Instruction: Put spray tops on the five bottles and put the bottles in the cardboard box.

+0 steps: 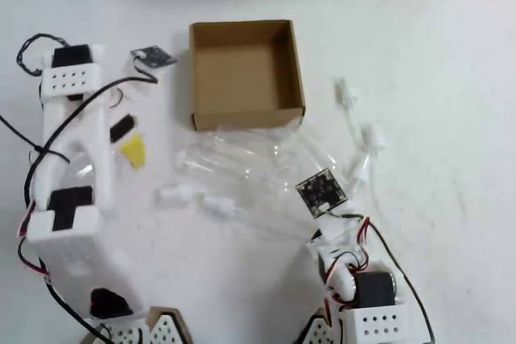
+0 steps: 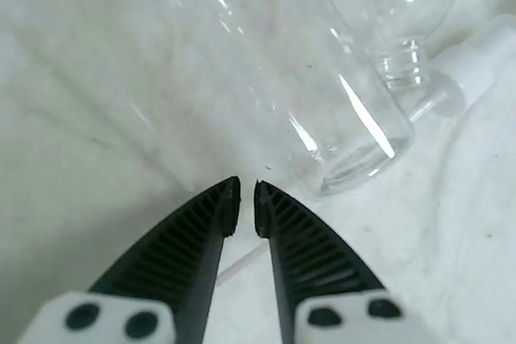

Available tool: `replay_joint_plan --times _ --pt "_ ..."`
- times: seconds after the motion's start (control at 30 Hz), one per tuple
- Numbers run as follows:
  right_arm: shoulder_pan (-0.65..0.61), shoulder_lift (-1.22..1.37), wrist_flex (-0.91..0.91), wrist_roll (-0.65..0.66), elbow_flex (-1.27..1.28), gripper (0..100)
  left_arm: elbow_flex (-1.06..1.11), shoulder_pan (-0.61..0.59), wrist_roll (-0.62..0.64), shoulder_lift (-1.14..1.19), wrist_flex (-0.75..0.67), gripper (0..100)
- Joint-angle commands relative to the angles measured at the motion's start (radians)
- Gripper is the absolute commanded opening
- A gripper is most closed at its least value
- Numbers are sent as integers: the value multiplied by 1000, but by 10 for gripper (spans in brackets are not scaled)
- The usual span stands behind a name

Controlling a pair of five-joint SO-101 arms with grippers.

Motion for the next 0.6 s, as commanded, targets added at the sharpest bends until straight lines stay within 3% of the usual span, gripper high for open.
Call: replay_joint_plan --times 0.0,0.33,0.57 --pt "5 -5 4 9 3 18 107 61 146 -182 -75 20" --pt "7 -7 2 9 -23 16 683 105 497 -648 -416 24" --pt "7 -7 -42 9 -31 18 1020 90 637 -785 -667 24"
